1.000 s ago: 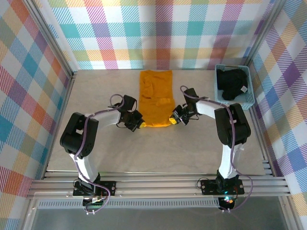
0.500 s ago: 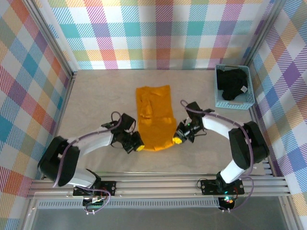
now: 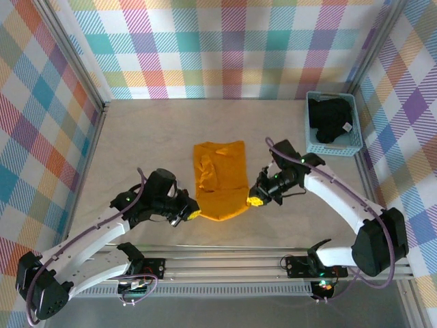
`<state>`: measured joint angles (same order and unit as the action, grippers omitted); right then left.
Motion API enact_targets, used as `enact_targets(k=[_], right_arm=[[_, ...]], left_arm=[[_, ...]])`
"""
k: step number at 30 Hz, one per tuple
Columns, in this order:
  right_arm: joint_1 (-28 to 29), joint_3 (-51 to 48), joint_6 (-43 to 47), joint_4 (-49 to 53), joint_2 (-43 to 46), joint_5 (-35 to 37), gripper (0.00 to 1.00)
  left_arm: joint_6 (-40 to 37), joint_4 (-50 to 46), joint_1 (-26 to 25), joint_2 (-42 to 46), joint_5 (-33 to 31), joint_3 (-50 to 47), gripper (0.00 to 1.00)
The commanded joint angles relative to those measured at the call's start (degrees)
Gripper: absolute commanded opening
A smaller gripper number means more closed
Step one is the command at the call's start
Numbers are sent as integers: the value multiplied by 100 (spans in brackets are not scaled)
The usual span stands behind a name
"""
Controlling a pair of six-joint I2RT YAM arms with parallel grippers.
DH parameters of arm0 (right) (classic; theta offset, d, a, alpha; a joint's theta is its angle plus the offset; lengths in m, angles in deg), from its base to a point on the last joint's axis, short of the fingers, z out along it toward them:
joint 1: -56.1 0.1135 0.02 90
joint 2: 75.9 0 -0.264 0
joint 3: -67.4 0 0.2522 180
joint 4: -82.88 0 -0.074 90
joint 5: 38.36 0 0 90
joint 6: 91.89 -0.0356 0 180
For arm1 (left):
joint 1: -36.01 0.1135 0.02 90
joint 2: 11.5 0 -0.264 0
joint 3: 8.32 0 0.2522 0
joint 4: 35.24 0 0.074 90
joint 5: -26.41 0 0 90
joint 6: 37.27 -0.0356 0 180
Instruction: Fold and stack the t-shirts
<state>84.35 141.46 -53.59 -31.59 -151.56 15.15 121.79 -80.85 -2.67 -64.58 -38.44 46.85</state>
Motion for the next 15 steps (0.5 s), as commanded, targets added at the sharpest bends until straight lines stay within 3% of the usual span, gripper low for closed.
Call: enact_targets(k=[1,9,15], right_arm=[[-154,687,-95,465,-293,193,0],[-743,2365,21,423,-1761,333,0],[-1123,3631,-284,-370,-3620,89,0]], left_arm=[[60,-118,204,-219,-588,687,0],[-629,70,1375,-1907,-796,2196,0],[-1181,329,1994,-4257,-588,3707,0]])
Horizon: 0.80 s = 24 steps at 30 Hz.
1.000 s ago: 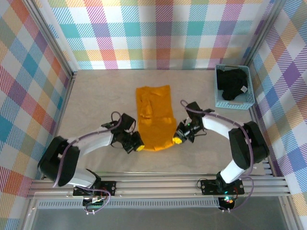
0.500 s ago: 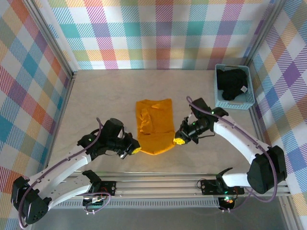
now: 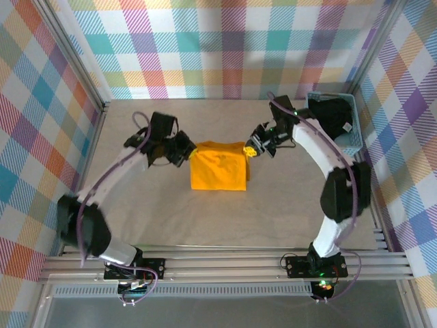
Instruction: Fold and stack the t-shirts
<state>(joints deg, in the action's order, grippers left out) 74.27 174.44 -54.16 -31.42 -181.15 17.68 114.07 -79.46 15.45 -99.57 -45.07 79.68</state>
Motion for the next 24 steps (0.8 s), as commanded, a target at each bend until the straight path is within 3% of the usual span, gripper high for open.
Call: enact_targets(k=[1,3,5,8,10,13,18,21,24], right_arm=[[-147,573,-317,-477,-1053,-227,0],[-196,1165,-308,-445,-1732,-131,23],[-249,1784,-178,-361,-2233,179,38],[-293,2202,52,-328,-2324,615,47],[-292,2038,174,-460,-2058,752,49],[-271,1077,319,-1017,-1287,710,49],[-160,-1858,243,-3258,951,378,50],[-63,-3247,141,-4081,2209,366,56],[-54,-4003,42,-4041,3093,372,57]], left_arm=[[-498,189,239,-1198,89,701,0],[-661,32,366,-1945,50,1381,18],[-817,-50,428,-2537,-73,1987,28],[-785,-129,382,-2617,-336,2312,51],[-733,-153,256,-2333,-418,2099,53],[-293,-89,-116,-1438,-605,1018,52],[2037,1076,-1321,176,-1083,-1398,51],[3360,2192,-2113,453,-1685,-2118,60],[3886,2757,-2508,42,-2030,-2090,67]])
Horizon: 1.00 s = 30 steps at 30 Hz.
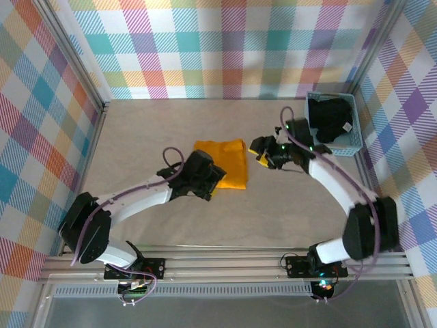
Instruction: Fold and stack the t-shirts
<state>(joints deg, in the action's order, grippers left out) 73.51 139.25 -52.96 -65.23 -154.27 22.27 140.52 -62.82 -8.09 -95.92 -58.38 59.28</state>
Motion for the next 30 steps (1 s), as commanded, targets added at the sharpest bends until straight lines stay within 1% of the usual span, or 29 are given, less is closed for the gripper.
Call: enact_targets(k=[1,4,7,10,11,13,14,15,17,18,19,21,23,27,28,30], right_arm=[[17,-650,-61,-503,657,-60,57],[14,-987,-30,-116,1252,-51,56],[8,-1170,-51,137,1651,-85,56],[4,-1275,-115,293,1839,-219,56],[8,-1297,-136,346,1893,-265,56],[8,-1325,-165,456,1992,-286,56],[4,-1329,-175,475,2039,-295,56],[8,-1322,-182,513,2084,-279,56],[-2,-1292,-193,579,2115,-274,55],[-8,-1259,-193,602,2115,-274,55],[-6,-1220,-191,629,2105,-264,55],[-7,-1123,-165,711,2080,-237,54],[-12,-1040,-139,736,2041,-218,54],[-12,-940,-123,738,1937,-176,54],[-9,-922,-123,721,1910,-171,54],[-11,-909,-140,686,1848,-139,54]], left_arm=[[1394,1262,-224,-607,-682,17,68],[1796,1908,-377,-1306,-727,236,68],[1873,1905,-416,-1896,-818,589,68],[2050,2188,-417,-2388,-877,748,64],[2057,2182,-406,-2541,-844,862,60],[2004,2060,-355,-2751,-837,1025,42],[1988,1954,-306,-2800,-900,1072,31],[1980,1906,-252,-2816,-988,1080,22],[1861,1797,-78,-2779,-1134,1067,8],[1796,1697,48,-2737,-1165,1052,1],[1699,1674,204,-2691,-1155,1008,0],[1328,1595,657,-2521,-1070,901,0],[748,1421,1144,-2369,-847,878,0],[-463,1173,2377,-2217,-266,893,0],[-755,1140,2669,-2241,-99,963,0],[-1461,768,3320,-2352,177,1309,0]])
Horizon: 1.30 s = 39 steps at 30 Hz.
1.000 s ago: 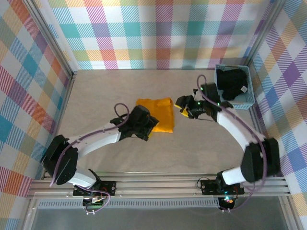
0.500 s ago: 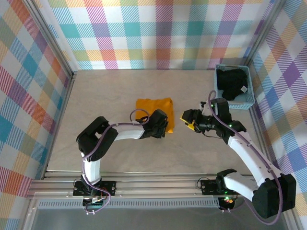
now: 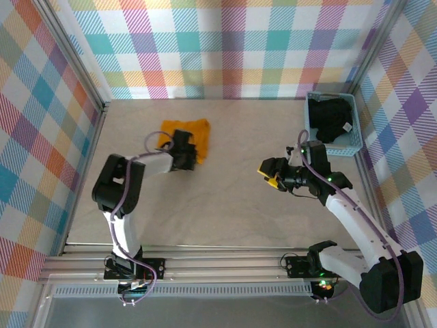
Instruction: Fold and stack the t-shirts
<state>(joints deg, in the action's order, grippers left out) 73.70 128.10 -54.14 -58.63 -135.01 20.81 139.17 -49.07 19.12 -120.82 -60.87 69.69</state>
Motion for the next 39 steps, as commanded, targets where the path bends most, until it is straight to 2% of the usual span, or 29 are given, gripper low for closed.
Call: enact_targets(k=[1,3,6,11,17,23,30,31,34,35,36,37,38,39], right_arm=[[-30,208,-25,8,-104,18,54],[-31,218,-15,-20,-168,58,54],[-36,252,-19,-54,-279,103,54],[-38,348,-29,-91,-480,129,54],[-38,490,14,-197,-602,101,54],[-39,382,-171,-1228,-364,128,55],[-38,542,-235,-1414,-686,-37,55],[-42,573,-226,-1395,-722,-62,55],[-38,717,-114,-1263,-811,-164,57],[-38,766,-81,-1226,-803,-156,58],[-38,805,-52,-1193,-753,-91,60],[-38,837,-20,-1155,-665,52,78],[-38,843,-15,-1154,-558,214,96],[-39,831,-20,-1214,-424,419,100]], left_arm=[[-1604,-689,853,56,546,394,0],[-2131,-946,1381,-201,795,838,0],[-2753,-1145,1888,-779,1239,1569,0],[-3567,-2063,2364,-1879,1651,3131,0],[-4149,-2806,2654,-2606,1521,4376,0],[-4574,-3188,2673,-2451,1233,4483,0],[-4837,-3397,2681,-2207,1116,4143,0],[-4838,-3395,2682,-2171,1132,4091,2],[-4834,-3373,2658,-1924,1222,3977,30],[-4838,-3345,2631,-1723,1184,3880,45],[-4832,-3253,2601,-1463,1161,3722,79],[-4822,-3167,2571,-1160,1156,3552,100],[-4805,-3105,2532,-871,1131,3388,100],[-4771,-3023,2472,-507,1082,3168,100]])
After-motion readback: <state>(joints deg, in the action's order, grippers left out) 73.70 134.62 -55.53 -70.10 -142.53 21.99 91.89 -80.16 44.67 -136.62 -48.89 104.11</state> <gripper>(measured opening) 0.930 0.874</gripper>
